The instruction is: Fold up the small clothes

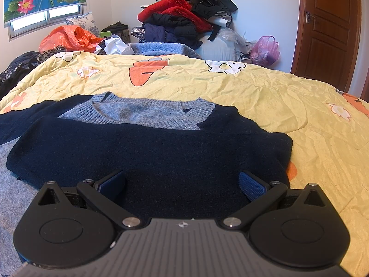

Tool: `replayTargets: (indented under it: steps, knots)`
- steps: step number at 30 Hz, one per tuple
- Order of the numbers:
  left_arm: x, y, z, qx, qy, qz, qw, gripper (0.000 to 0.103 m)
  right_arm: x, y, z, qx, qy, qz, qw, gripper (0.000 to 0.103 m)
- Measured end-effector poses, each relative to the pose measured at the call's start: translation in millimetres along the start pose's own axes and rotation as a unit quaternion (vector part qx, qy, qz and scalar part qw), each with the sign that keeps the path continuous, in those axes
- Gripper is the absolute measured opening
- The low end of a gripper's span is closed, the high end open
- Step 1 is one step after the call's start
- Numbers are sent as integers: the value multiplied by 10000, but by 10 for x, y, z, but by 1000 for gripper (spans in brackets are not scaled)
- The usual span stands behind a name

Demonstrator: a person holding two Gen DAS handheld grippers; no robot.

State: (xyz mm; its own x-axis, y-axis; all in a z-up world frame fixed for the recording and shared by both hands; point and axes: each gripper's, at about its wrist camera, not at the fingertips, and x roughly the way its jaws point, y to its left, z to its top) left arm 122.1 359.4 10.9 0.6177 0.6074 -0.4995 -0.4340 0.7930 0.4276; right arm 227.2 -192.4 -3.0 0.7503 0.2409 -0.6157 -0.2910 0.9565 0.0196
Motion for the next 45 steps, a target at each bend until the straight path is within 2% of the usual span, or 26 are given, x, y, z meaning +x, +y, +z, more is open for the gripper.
replayTargets:
  steps: [3, 8, 9, 10, 12, 13, 16, 19, 23, 25, 28, 31, 34, 35, 36, 38, 40, 43, 45]
  knots:
    - [164, 41, -10, -239, 190, -45, 9995, 90, -7, -13, -2, 2, -2, -2, 10000, 103]
    - [185, 88, -44, -410, 220, -306, 9984, 89, -6, -13, -2, 2, -1, 2, 10000, 103]
    - [210, 113, -50, -499, 276, -340, 9978, 77, -7, -13, -2, 2, -2, 2, 10000, 103]
    - [244, 142, -54, -595, 372, -362, 9969, 49, -7, -13, -2, 2, -3, 2, 10000, 103]
    - [326, 206, -71, -827, 675, -354, 9937, 14, -8, -13, -2, 2, -3, 3, 10000, 103]
    - [347, 245, -84, -972, 759, -355, 9917, 12, -8, -12, -3, 4, -4, 4, 10000, 103]
    - [262, 368, -62, -1404, 690, -406, 9868, 10, -10, -14, -2, 5, -6, 6, 10000, 103]
    - [61, 438, 64, -1741, 451, -492, 9825, 9, -11, -13, -3, 4, -5, 5, 10000, 103]
    - [-327, 294, 354, -1909, 56, -851, 9779, 9, -12, -20, -2, 41, -19, 25, 10000, 103]
    - [-596, 71, 479, -1928, -149, -1346, 9719, 9, -18, -24, -1, 68, -27, 30, 10000, 103]
    - [-1058, -487, 576, -1766, -479, -2181, 9586, 9, -21, -25, 1, 96, -36, 38, 9999, 103]
    - [-1469, -1191, 613, -1491, -535, -3091, 9378, 5, -23, -24, -3, 118, -43, 47, 9999, 103]
    - [-1842, -1866, 601, -1192, -511, -3929, 9104, 5, -28, -25, -6, 144, -52, 60, 9999, 103]
    - [-1934, -2087, 584, -1037, -493, -4105, 9046, 5, -29, -26, -7, 152, -54, 64, 9998, 103]
    - [-2006, -2292, 549, -859, -472, -4200, 9022, 5, -30, -28, -8, 159, -57, 68, 9998, 103]
    - [-2107, -2607, 478, -494, -360, -4266, 9024, 6, -35, -30, -10, 177, -65, 78, 9998, 103]
    - [-2219, -2713, 387, -240, -425, -4267, 9031, 6, -39, -36, -11, 198, -73, 92, 9997, 103]
    - [-2277, -2587, 263, -179, -512, -4096, 9106, 10, -40, -40, -12, 200, -76, 96, 9997, 103]
    - [-2200, -2294, 171, -419, -441, -3900, 9188, 11, -40, -38, -11, 185, -69, 86, 9998, 103]
